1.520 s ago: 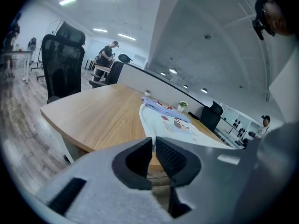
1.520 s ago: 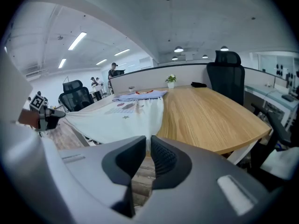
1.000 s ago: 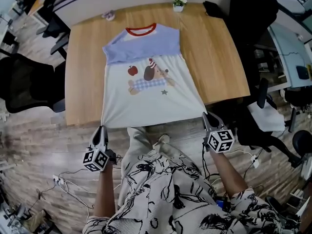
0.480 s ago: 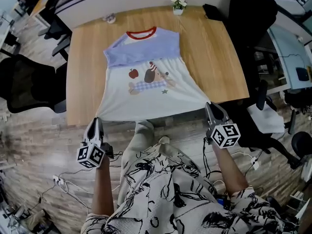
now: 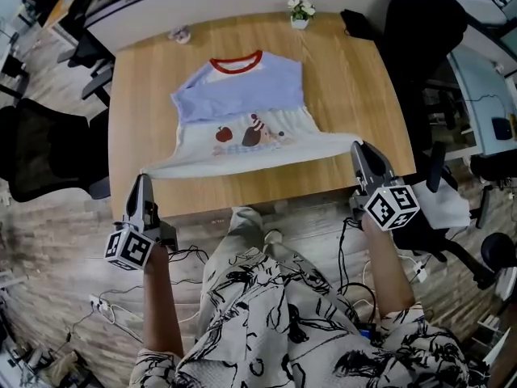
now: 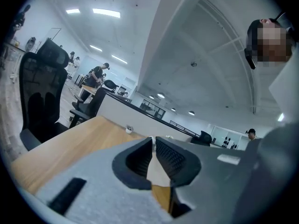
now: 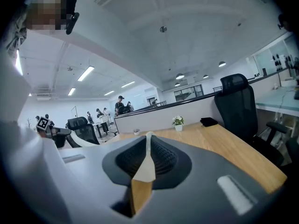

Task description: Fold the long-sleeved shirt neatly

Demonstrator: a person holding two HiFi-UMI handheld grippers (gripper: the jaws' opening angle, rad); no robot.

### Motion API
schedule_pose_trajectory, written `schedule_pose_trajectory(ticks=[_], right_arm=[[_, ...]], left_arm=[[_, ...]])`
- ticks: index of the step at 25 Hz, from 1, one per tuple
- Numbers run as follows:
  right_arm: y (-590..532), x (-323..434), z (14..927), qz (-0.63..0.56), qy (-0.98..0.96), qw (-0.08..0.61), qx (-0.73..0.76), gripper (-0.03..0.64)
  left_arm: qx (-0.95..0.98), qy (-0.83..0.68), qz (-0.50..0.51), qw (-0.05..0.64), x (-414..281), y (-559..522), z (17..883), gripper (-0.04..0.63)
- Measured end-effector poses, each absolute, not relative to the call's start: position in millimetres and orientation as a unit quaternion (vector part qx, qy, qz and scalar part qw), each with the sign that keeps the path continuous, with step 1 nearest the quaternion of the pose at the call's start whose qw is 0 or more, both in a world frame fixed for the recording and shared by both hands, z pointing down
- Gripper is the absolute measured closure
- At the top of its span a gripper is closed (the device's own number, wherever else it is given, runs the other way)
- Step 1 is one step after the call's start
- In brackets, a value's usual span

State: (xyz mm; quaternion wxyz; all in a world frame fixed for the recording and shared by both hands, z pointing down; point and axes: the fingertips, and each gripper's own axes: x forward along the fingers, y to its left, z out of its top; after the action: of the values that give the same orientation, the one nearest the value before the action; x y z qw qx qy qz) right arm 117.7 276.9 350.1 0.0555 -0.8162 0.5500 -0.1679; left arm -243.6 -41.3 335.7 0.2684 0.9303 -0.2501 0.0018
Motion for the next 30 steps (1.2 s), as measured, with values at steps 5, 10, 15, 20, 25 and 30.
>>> schedule_pose_trajectory(ticks=[5, 10, 15, 20, 25, 30], right_arm=[[240, 141, 326, -0.144, 0.550, 0.056, -0.821, 0.578], [203, 169, 304, -0.125, 0.545, 0.045, -0.828, 0.578], [162, 197, 289, -0.111, 0.526, 0.032, -0.843, 0.577], [127, 226, 289, -0.125, 0.522, 0.023, -0.843, 0.577], [91, 260, 315, -0.165, 0.532, 0.014, -0.831, 0.577], [55, 300, 347, -0.193, 0.541, 0.009, -0.819, 0.577]], left_arm=[[0.941, -0.236, -0.005, 0.243, -213, -82, 313, 0.566], [0.951, -0.223, -0.006, 0.213, -186, -119, 294, 0.566], [0.957, -0.216, 0.014, 0.191, -156, -162, 287, 0.567], [0.958, -0.211, 0.025, 0.191, -126, -199, 291, 0.567], [0.955, -0.224, 0.063, 0.184, -94, -232, 317, 0.566], [0.945, -0.246, 0.103, 0.189, -59, -262, 357, 0.566]])
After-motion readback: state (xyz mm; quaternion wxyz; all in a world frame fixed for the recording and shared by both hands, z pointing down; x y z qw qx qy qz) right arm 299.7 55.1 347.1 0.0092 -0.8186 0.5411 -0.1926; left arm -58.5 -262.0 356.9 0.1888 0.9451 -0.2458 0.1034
